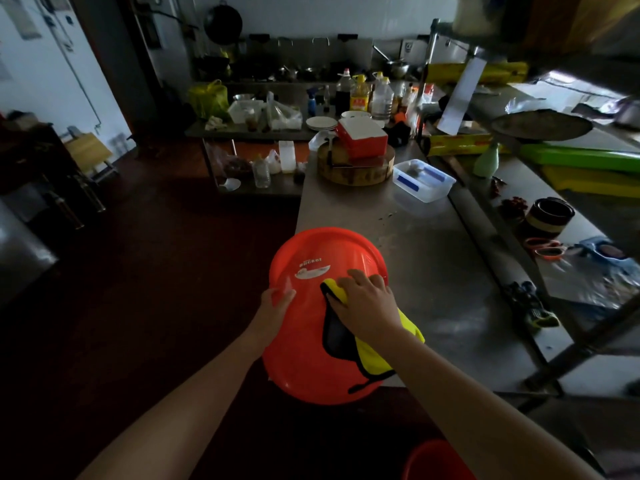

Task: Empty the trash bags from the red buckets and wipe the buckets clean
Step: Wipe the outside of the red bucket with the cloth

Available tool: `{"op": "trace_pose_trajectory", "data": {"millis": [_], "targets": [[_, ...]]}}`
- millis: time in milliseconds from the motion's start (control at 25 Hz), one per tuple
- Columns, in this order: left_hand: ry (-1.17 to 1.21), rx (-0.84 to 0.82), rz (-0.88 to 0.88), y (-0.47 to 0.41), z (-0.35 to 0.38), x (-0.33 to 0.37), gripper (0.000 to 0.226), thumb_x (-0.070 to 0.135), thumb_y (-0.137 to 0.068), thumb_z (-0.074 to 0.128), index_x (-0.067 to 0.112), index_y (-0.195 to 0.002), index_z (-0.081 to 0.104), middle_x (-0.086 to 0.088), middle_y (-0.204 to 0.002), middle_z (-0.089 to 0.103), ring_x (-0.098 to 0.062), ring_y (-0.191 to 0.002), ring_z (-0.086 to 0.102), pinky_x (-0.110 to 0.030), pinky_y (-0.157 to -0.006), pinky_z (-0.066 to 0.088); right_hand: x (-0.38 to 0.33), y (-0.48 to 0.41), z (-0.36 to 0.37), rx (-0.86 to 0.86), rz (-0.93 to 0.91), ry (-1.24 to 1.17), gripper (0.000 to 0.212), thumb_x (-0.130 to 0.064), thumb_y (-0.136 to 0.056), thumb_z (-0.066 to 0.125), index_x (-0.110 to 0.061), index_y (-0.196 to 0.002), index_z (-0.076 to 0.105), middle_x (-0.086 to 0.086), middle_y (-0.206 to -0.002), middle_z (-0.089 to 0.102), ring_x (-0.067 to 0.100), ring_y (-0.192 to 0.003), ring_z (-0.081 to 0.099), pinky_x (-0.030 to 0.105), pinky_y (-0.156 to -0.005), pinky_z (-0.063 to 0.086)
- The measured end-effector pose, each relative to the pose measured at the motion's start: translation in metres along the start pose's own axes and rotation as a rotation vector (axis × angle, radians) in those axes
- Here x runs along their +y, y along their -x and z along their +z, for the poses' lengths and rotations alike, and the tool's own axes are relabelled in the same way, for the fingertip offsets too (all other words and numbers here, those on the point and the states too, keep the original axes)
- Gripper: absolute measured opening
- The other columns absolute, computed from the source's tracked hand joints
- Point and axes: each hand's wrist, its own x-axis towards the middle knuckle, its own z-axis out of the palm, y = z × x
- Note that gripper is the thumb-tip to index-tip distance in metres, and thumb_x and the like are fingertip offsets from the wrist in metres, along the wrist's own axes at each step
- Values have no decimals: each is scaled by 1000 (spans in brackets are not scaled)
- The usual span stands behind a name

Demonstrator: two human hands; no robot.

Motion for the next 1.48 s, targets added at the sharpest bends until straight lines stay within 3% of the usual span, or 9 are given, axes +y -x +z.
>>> {"op": "trace_pose_trajectory", "data": {"millis": [160, 280, 360, 440, 720, 840, 1040, 1200, 1480], "targets": [[-152, -23, 185, -6, 6, -2, 61, 39, -94, 50, 29, -153, 35, 3, -136, 50, -18, -119, 57, -41, -101, 48, 8, 4, 10, -103, -4, -82, 58, -70, -94, 41, -33, -138, 53, -5, -148, 45, 35, -125, 47, 47, -100, 47], [-272, -16, 146, -30, 19, -37, 91, 81, -76, 50, 30, -150, 38, -8, -145, 51, -23, -130, 53, -47, -108, 45, 18, 10, 31, -163, -2, -87, 61, -64, -94, 49, -33, -147, 41, -4, -150, 42, 36, -127, 44, 47, -99, 48], [-392, -15, 72, -26, 33, -48, 98, 89, -70, 41, 37, -153, 30, -12, -157, 33, -32, -138, 43, -49, -111, 41, 26, 14, 43, -189, 5, -92, 62, -61, -95, 50, -35, -150, 36, -3, -153, 38, 37, -130, 40, 47, -102, 45], [-548, 5, 101, -8, 42, -40, 98, 87, -73, 35, 37, -156, 17, -14, -161, 14, -38, -145, 29, -52, -114, 34, 34, 15, 47, -185, 15, -76, 62, -57, -96, 52, -35, -151, 35, -2, -154, 34, 36, -133, 36, 48, -105, 44], [-1098, 44, 556, -61, 44, 44, 97, 55, -88, 64, 35, -158, 1, -5, -167, -10, -26, -153, -13, -52, -123, 5, 67, -10, 34, -165, 17, -67, 66, -56, -94, 57, -34, -152, 35, -1, -157, 32, 35, -135, 35, 46, -104, 45], [-1293, -123, 492, -86, 51, 82, 105, 59, -82, 69, 29, -159, 6, -6, -166, 12, -27, -154, 6, -55, -122, 7, 77, -17, 22, -151, 22, -91, 69, -59, -93, 57, -33, -153, 36, -1, -158, 34, 36, -138, 34, 48, -106, 44], [-1264, -245, 484, -84, 72, 90, 97, 58, -68, 82, 24, -145, 32, -5, -143, 43, -28, -133, 42, -44, -109, 36, 94, -22, -4, -84, 14, -107, 67, -53, -94, 59, -35, -153, 33, -5, -152, 40, 30, -130, 40, 42, -104, 45], [-1220, -224, 581, -50, 79, 64, 92, 56, -64, 84, 25, -138, 39, -1, -136, 51, -26, -126, 46, -43, -102, 40, 92, -18, -16, -292, -91, 80, 78, -55, -91, 62, -40, -156, 23, -11, -157, 36, 30, -131, 41, 40, -103, 45], [-1246, -126, 763, 33, 79, -1, 89, 60, -69, 79, 21, -138, 39, -2, -134, 48, -25, -126, 43, -42, -105, 34, 70, 25, -22, -464, -148, 232, 55, -59, -85, 64, -32, -132, 53, -3, -128, 63, 25, -117, 61, 39, -87, 53]]}}
